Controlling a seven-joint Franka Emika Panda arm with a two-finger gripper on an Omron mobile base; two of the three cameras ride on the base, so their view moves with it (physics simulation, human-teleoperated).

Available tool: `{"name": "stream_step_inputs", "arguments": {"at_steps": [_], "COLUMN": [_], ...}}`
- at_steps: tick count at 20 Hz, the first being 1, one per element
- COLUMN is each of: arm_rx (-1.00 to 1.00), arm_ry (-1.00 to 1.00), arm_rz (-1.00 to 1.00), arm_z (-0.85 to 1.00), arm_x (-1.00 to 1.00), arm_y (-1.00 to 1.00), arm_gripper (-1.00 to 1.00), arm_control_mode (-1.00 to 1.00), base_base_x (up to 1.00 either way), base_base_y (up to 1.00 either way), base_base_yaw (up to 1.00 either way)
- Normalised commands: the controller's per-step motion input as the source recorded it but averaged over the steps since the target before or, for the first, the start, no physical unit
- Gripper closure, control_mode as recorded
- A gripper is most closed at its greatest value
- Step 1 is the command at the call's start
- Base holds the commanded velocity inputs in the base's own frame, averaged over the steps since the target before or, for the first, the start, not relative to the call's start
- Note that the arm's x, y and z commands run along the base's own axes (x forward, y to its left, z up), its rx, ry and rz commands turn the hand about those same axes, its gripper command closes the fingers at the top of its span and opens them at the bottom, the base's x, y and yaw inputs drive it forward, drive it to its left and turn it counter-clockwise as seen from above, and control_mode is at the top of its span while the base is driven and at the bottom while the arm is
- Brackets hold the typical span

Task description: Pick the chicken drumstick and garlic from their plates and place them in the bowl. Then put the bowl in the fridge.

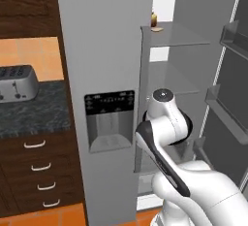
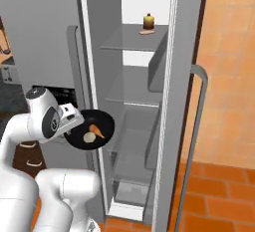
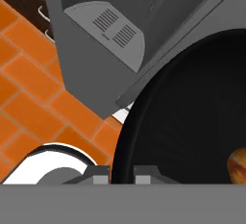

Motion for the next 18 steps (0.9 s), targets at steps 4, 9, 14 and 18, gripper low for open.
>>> {"name": "stream_step_inputs", "arguments": {"at_steps": [4,9,14,18], "arm_rx": [0.0,0.0,0.0,0.0], "arm_ry": [0.0,0.0,0.0,-0.09], "arm_rz": [0.0,0.0,0.0,-0.01], "arm_z": [0.0,0.0,0.0,0.06], "arm_x": [0.0,0.0,0.0,0.19], "arm_y": [0.0,0.0,0.0,0.0], "arm_gripper": [1.0,1.0,1.0,1.0], "arm_control_mode": [1.0,1.0,1.0,-1.0], "base_base_x": [0.35,0.12,0.07,0.08], "base_base_y": [0.0,-0.02,0.0,0.0], "base_base_yaw": [-0.28,-0.28,-0.12,-0.01]}}
